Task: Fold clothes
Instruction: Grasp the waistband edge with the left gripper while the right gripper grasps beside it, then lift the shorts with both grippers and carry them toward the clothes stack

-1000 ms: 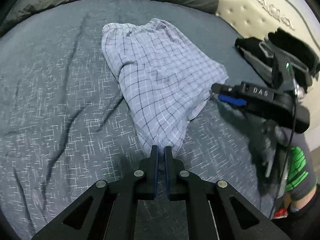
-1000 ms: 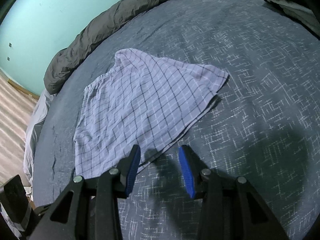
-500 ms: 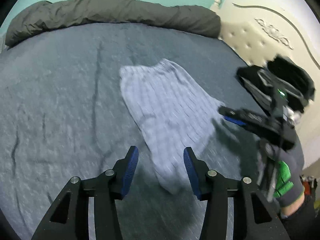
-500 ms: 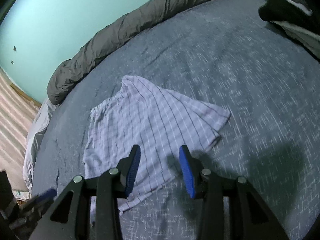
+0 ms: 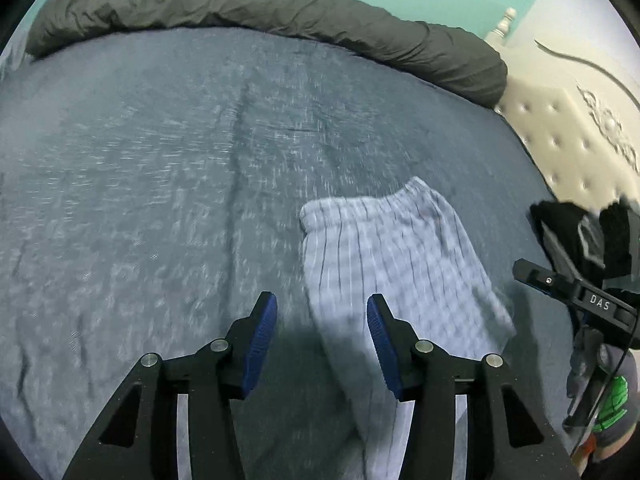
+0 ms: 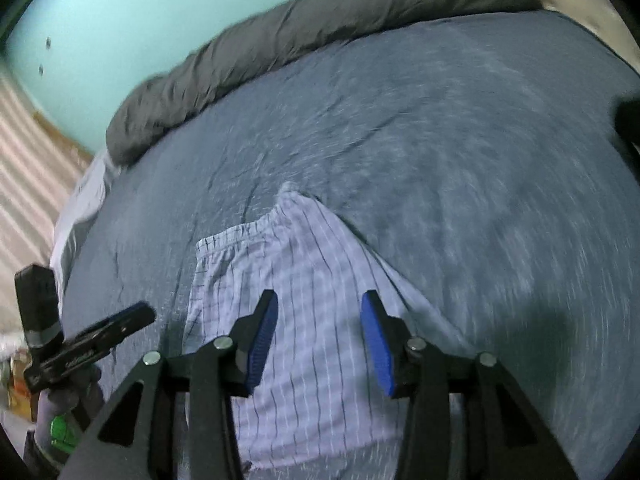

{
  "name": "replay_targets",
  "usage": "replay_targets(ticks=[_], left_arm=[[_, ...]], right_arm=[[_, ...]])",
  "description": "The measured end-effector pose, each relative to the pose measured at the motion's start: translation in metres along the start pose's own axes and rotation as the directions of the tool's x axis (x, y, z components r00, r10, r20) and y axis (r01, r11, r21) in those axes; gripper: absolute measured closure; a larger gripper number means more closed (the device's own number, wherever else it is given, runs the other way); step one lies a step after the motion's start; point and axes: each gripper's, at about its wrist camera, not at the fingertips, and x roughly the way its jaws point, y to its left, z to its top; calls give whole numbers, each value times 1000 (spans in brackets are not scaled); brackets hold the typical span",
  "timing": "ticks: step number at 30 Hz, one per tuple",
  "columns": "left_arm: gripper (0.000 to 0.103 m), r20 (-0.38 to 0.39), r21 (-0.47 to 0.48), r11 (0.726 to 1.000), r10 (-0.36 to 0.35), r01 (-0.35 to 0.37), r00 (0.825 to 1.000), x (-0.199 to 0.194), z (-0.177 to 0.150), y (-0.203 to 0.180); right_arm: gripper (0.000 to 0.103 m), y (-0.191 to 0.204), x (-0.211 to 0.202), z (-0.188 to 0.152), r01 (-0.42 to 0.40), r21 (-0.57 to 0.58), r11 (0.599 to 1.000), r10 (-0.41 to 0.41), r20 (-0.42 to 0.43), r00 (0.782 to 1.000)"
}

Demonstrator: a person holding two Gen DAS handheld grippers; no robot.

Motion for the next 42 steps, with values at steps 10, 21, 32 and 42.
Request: replay_targets(ticks=[10,21,32,42], left_arm=[[52,-59,-87,996,-39,33,997,41,37,15],[52,-91,-132,990,-61,48,994,64,51,21],[71,-125,-95,994,-75,63,989,85,52,13],[86,-92,-17,998,-61,59,994,62,58,-6]], right_arm=[[57,11,58,71,30,-110,993,-47,-152,987],[52,24,116,94,39,-146,989,-79,-280,957],[77,18,139,86,12,-147,989,-54,-287,956],[92,23,100,69,-37,-163,986,7,-181,983]])
